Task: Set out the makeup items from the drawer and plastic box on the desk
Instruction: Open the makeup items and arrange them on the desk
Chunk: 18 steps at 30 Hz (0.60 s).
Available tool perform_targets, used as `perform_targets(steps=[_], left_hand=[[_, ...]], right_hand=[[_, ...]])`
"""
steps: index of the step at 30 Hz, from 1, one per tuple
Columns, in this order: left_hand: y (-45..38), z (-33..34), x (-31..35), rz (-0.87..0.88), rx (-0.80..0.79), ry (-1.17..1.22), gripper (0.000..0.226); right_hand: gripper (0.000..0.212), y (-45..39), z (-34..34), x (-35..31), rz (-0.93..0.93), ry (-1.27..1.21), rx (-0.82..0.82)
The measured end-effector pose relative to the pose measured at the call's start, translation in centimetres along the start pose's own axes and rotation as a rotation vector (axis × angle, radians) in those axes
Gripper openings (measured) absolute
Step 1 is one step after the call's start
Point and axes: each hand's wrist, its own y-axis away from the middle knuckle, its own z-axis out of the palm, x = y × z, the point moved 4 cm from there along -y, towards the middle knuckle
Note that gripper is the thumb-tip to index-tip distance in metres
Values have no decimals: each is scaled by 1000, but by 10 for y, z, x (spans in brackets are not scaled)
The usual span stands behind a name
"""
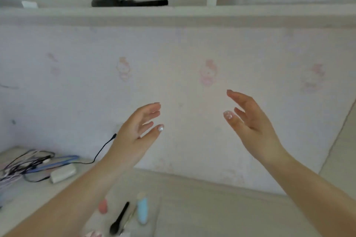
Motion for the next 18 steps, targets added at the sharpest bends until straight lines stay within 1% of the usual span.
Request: perform_targets(steps=[2, 5, 9, 12, 14, 15, 18], left_hand=[[19, -30, -20, -61, 32, -4, 40], [44, -81, -51, -133, 91, -26, 42], [66, -145, -91, -223, 153, -50, 40], [81, -194, -126, -298, 141, -63, 40], [90, -218, -147, -329, 124, -66, 40], [94, -226, -157, -346, 110, -66, 40], [107, -252, -194, -410, 46, -59, 41]], right_hand=[[37, 12, 32, 10, 110, -34, -87], [44, 26, 83, 19, 214, -49, -179], [35, 38, 155, 30, 305, -76, -273], [36, 46, 218, 36, 386, -89, -314], [31, 52, 256, 42, 432, -90, -337], [27, 54, 272, 46, 452, -87, -347], [29, 62, 319, 54, 511, -72, -369]])
